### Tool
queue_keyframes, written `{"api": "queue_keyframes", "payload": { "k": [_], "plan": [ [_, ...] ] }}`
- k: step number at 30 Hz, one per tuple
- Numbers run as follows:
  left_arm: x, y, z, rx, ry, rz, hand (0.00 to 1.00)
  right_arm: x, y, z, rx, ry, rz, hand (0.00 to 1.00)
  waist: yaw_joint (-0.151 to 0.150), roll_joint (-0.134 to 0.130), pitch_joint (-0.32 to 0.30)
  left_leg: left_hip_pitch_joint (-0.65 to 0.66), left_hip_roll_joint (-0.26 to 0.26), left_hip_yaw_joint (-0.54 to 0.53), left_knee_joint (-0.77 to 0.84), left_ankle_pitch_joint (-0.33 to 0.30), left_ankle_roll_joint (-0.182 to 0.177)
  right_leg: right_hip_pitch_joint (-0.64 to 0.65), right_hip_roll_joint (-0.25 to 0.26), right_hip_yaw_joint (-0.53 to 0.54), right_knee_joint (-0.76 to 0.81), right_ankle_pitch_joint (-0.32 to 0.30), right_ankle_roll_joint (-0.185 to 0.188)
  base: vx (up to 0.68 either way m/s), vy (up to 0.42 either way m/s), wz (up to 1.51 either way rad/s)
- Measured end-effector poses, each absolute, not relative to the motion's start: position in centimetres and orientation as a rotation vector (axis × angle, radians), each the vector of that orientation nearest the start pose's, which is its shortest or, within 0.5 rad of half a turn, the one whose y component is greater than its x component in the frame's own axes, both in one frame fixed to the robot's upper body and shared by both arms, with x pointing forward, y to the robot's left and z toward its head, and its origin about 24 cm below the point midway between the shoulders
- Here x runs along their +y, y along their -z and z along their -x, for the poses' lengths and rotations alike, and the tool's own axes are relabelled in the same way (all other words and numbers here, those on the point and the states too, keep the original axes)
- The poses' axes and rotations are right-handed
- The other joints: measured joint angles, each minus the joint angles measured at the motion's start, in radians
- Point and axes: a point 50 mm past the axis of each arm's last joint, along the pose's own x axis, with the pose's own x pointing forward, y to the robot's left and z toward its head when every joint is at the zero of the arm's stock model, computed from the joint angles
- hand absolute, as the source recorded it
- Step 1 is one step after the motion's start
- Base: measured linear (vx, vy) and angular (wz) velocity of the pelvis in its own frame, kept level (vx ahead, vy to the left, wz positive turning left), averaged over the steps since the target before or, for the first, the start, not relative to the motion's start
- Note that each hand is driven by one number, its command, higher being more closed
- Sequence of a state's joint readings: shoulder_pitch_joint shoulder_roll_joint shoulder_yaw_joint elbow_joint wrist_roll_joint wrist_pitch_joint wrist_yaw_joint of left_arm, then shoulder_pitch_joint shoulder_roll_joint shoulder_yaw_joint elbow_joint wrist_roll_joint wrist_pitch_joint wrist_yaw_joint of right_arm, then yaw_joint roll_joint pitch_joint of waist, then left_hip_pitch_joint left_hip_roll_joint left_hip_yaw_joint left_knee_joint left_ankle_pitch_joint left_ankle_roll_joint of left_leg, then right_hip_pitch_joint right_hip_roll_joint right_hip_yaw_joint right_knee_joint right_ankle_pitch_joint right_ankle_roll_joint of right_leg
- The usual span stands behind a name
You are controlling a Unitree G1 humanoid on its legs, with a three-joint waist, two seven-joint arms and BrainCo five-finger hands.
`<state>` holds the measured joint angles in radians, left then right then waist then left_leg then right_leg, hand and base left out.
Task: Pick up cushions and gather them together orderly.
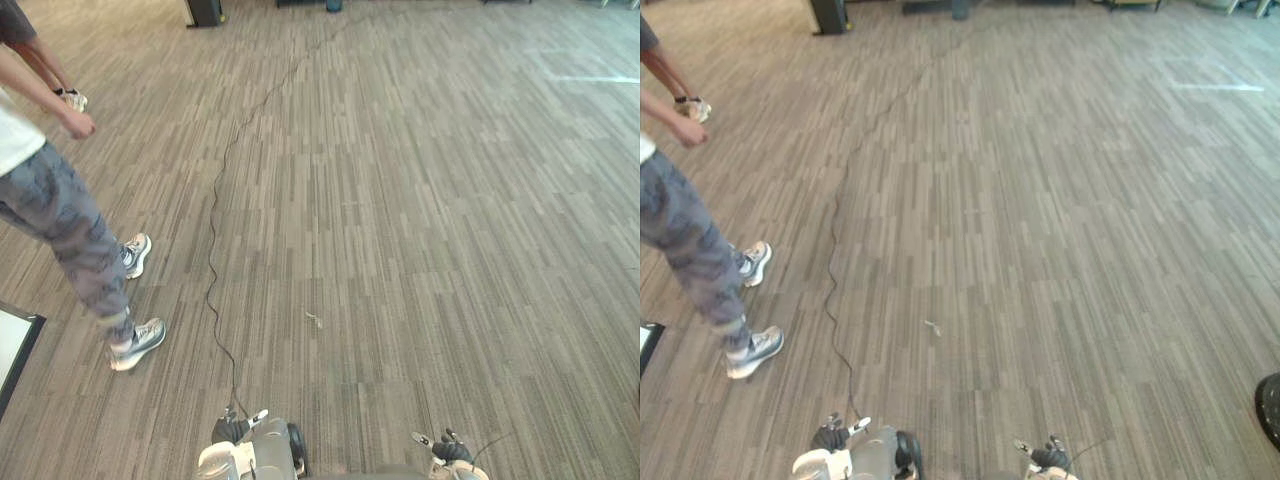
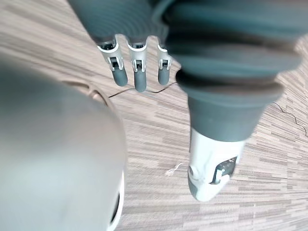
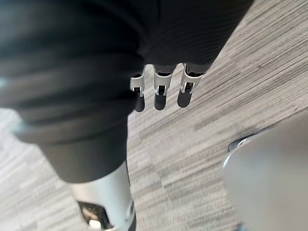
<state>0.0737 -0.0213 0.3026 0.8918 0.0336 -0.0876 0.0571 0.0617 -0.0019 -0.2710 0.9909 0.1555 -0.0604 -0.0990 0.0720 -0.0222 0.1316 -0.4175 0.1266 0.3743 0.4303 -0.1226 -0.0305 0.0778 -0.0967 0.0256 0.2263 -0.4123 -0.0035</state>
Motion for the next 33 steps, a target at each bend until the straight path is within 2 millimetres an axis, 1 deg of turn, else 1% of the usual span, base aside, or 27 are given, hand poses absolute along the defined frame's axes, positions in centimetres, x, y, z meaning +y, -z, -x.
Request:
{"api": "queue_keyframes", "payload": {
  "k": [1, 2, 4, 5, 6, 7, 8, 10, 11, 12, 14, 15, 16, 17, 18, 19, 20, 21, 22, 23, 24, 25, 26, 28, 30, 32, 33],
  "plan": [
    [19.7, 14.2, -12.7, 0.878, -0.338, 0.072, 0.0, -19.1, 15.6, -10.7, 0.993, 0.447, -0.222, 0.0, 0.005, -0.02, -0.021, 0.007, -0.027, 0.014, 0.005, 0.004, 0.04, 0.018, -0.027, 0.023, -0.019, 0.005, 0.009, 0.55, 0.201, -0.29],
    [20.0, 14.2, -12.8, 0.875, -0.343, 0.063, 0.0, -18.2, 15.7, -10.8, 0.994, 0.429, -0.243, 0.0, -0.009, -0.038, -0.041, 0.021, -0.041, 0.042, 0.03, -0.038, 0.079, 0.018, -0.062, 0.038, -0.006, 0.055, 0.077, 0.69, 0.267, -0.25],
    [20.5, 14.1, -12.8, 0.876, -0.347, 0.05, 0.0, -17.2, 15.7, -10.9, 0.996, 0.404, -0.253, 0.0, -0.007, -0.056, -0.04, 0.052, -0.035, 0.044, 0.095, -0.053, 0.089, 0.019, -0.064, 0.069, 0.078, 0.147, 0.07, 0.72, 0.287, -0.24],
    [20.6, 14.2, -12.6, 0.887, -0.347, 0.046, 0.0, -16.8, 15.5, -11.4, 0.98, 0.401, -0.267, 0.0, 0.0, -0.055, -0.035, 0.059, -0.006, 0.047, 0.218, -0.058, 0.097, -0.013, -0.051, 0.075, 0.25, 0.246, 0.067, 0.63, 0.252, -0.26],
    [20.7, 14.3, -12.5, 0.89, -0.346, 0.042, 0.0, -17.1, 15.5, -11.3, 0.975, 0.412, -0.268, 0.0, -0.004, -0.053, -0.031, 0.074, -0.034, 0.035, 0.182, -0.104, 0.08, -0.04, -0.058, 0.077, 0.346, 0.284, 0.097, 0.58, 0.245, -0.34],
    [20.3, 14.4, -12.5, 0.899, -0.326, 0.037, 0.0, -18.3, 15.2, -10.9, 0.944, 0.445, -0.248, 0.0, -0.01, -0.052, -0.041, 0.227, -0.076, -0.003, -0.017, -0.173, 0.059, -0.169, -0.059, 0.087, 0.675, 0.293, 0.138, 0.32, 0.139, -0.2],
    [20.4, 14.5, -12.4, 0.911, -0.328, 0.035, 0.0, -18.2, 15.1, -11.1, 0.938, 0.44, -0.253, 0.0, -0.009, -0.062, -0.037, 0.247, -0.089, 0.0, -0.018, -0.176, 0.063, -0.198, -0.066, 0.095, 0.737, 0.284, 0.132, 0.42, 0.147, -0.13],
    [19.4, 14.5, -13.4, 0.915, -0.302, 0.054, 0.0, -18.3, 14.9, -11.5, 0.92, 0.439, -0.254, 0.0, -0.024, -0.049, -0.018, 0.379, -0.101, -0.003, -0.088, -0.204, 0.069, -0.34, -0.025, 0.064, 0.931, 0.23, 0.075, 0.53, 0.065, -0.16],
    [18.3, 14.6, -13.6, 0.919, -0.288, 0.08, 0.0, -19.0, 14.4, -12.1, 0.876, 0.445, -0.237, 0.0, -0.028, -0.013, 0.003, 0.475, -0.089, -0.005, -0.157, -0.213, 0.066, -0.411, 0.012, 0.012, 0.956, 0.179, 0.05, 0.77, 0.081, -0.23],
    [17.7, 14.7, -13.7, 0.919, -0.275, 0.093, 0.0, -19.3, 14.1, -12.4, 0.859, 0.448, -0.23, 0.0, -0.039, -0.001, 0.007, 0.532, -0.081, -0.007, -0.193, -0.214, 0.067, -0.461, 0.034, -0.032, 0.936, 0.148, 0.055, 0.56, 0.068, 0.02],
    [16.9, 14.7, -13.9, 0.919, -0.252, 0.102, 0.0, -19.4, 14.1, -12.5, 0.849, 0.45, -0.228, 0.0, -0.064, -0.006, 0.006, 0.608, -0.077, -0.02, -0.235, -0.213, 0.067, -0.555, 0.048, -0.13, 0.815, 0.115, 0.058, 0.56, -0.034, 0.44],
    [16.2, 14.6, -14.3, 0.916, -0.237, 0.116, 0.0, -19.6, 14.1, -12.3, 0.853, 0.453, -0.224, 0.0, -0.072, -0.009, 0.008, 0.66, -0.07, -0.031, -0.246, -0.214, 0.067, -0.592, 0.05, -0.17, 0.689, 0.109, 0.029, 0.77, -0.112, 0.52],
    [16.0, 14.7, -14.3, 0.918, -0.234, 0.122, 0.0, -19.7, 14.1, -12.2, 0.853, 0.462, -0.232, 0.0, -0.073, -0.01, 0.009, 0.682, -0.07, -0.033, -0.249, -0.214, 0.067, -0.609, 0.049, -0.186, 0.638, 0.116, 0.015, 0.98, -0.248, 0.68],
    [16.0, 14.7, -14.2, 0.922, -0.227, 0.114, 0.0, -19.7, 14.1, -12.2, 0.85, 0.462, -0.226, 0.0, -0.08, -0.021, 0.002, 0.731, -0.073, -0.082, -0.256, -0.214, 0.066, -0.627, 0.064, -0.164, 0.389, 0.205, 0.025, 0.59, -0.177, 0.58],
    [16.1, 14.7, -14.2, 0.923, -0.229, 0.112, 0.0, -19.7, 14.3, -11.9, 0.859, 0.468, -0.227, 0.0, -0.081, -0.025, 0.002, 0.744, -0.079, -0.099, -0.259, -0.212, 0.064, -0.625, 0.062, -0.169, 0.382, 0.295, -0.027, 0.92, -0.269, 0.44],
    [16.0, 15.0, -13.8, 0.947, -0.206, 0.095, 0.0, -20.3, 14.3, -12.3, 0.866, 0.482, -0.228, 0.0, -0.076, 0.023, -0.008, 0.754, -0.037, -0.154, -0.252, -0.166, 0.039, -0.599, 0.094, -0.206, 0.404, 0.243, -0.08, 0.62, -0.181, 0.09],
    [15.9, 15.0, -13.9, 0.949, -0.209, 0.096, 0.0, -20.2, 14.4, -12.6, 0.87, 0.479, -0.231, 0.0, -0.072, 0.03, -0.013, 0.735, -0.026, -0.182, -0.215, -0.127, 0.005, -0.598, 0.101, -0.204, 0.411, 0.225, -0.101, 0.76, -0.235, -0.02],
    [16.0, 14.9, -14.2, 0.939, -0.216, 0.094, 0.0, -20.3, 14.4, -12.8, 0.875, 0.476, -0.224, 0.0, -0.067, 0.042, -0.007, 0.712, -0.013, -0.201, -0.138, -0.073, -0.029, -0.572, 0.11, -0.21, 0.416, 0.197, -0.121, 0.73, -0.222, 0.01],
    [16.2, 14.8, -14.2, 0.934, -0.215, 0.08, 0.0, -20.5, 14.3, -12.9, 0.873, 0.468, -0.207, 0.0, -0.069, 0.066, 0.0, 0.65, 0.006, -0.26, 0.059, -0.014, -0.063, -0.483, 0.144, -0.208, 0.355, 0.181, -0.142, 0.71, -0.184, 0.03],
    [16.3, 14.8, -14.2, 0.933, -0.219, 0.08, 0.0, -20.4, 14.4, -12.9, 0.877, 0.464, -0.205, 0.0, -0.069, 0.068, 0.001, 0.613, 0.012, -0.279, 0.166, -0.006, -0.08, -0.431, 0.153, -0.207, 0.313, 0.179, -0.144, 0.93, -0.202, 0.12],
    [16.5, 14.6, -14.4, 0.919, -0.231, 0.085, 0.0, -19.9, 14.5, -12.6, 0.893, 0.45, -0.207, 0.0, -0.067, 0.055, 0.006, 0.514, 0.023, -0.272, 0.42, 0.002, -0.097, -0.298, 0.172, -0.195, 0.215, 0.179, -0.144, 0.5, -0.088, 0.12],
    [16.6, 14.6, -14.4, 0.911, -0.234, 0.083, 0.0, -19.6, 14.6, -12.6, 0.897, 0.44, -0.209, 0.0, -0.063, 0.046, 0.006, 0.475, 0.025, -0.257, 0.497, -0.004, -0.09, -0.254, 0.178, -0.182, 0.181, 0.178, -0.145, 0.68, -0.127, -0.17],
    [16.8, 14.5, -14.1, 0.9, -0.243, 0.08, 0.0, -18.4, 14.7, -12.9, 0.907, 0.392, -0.206, 0.0, -0.049, 0.031, 0.005, 0.352, 0.039, -0.199, 0.641, -0.05, -0.039, -0.137, 0.188, -0.143, 0.085, 0.177, -0.146, 0.4, -0.06, -0.33],
    [16.9, 14.4, -14.2, 0.895, -0.244, 0.081, 0.0, -17.9, 14.7, -13.1, 0.908, 0.373, -0.207, 0.0, -0.034, 0.028, 0.003, 0.263, 0.045, -0.171, 0.645, -0.089, -0.011, -0.079, 0.192, -0.115, 0.04, 0.177, -0.147, 0.46, -0.025, -0.58],
    [17.1, 13.9, -14.9, 0.856, -0.253, 0.085, 0.0, -17.3, 14.7, -13.3, 0.909, 0.365, -0.227, 0.0, -0.003, 0.031, 0.005, 0.134, 0.05, -0.138, 0.536, -0.151, 0.023, 0.006, 0.185, -0.053, -0.026, 0.175, -0.15, 0.48, 0.054, -0.85],
    [17.2, 13.8, -14.9, 0.844, -0.261, 0.093, 0.0, -16.8, 14.6, -13.6, 0.899, 0.361, -0.247, 0.0, 0.008, 0.023, 0.011, 0.058, 0.017, -0.135, 0.277, -0.16, 0.011, 0.086, 0.145, 0.024, -0.062, 0.131, -0.133, 0.48, 0.131, -0.96],
    [17.1, 13.8, -14.9, 0.841, -0.257, 0.095, 0.0, -16.8, 14.6, -13.6, 0.9, 0.362, -0.249, 0.0, 0.01, 0.023, 0.01, 0.039, 0.006, -0.139, 0.178, -0.136, -0.016, 0.105, 0.127, 0.051, -0.063, 0.106, -0.123, 0.54, 0.195, -0.99]
  ]
}}
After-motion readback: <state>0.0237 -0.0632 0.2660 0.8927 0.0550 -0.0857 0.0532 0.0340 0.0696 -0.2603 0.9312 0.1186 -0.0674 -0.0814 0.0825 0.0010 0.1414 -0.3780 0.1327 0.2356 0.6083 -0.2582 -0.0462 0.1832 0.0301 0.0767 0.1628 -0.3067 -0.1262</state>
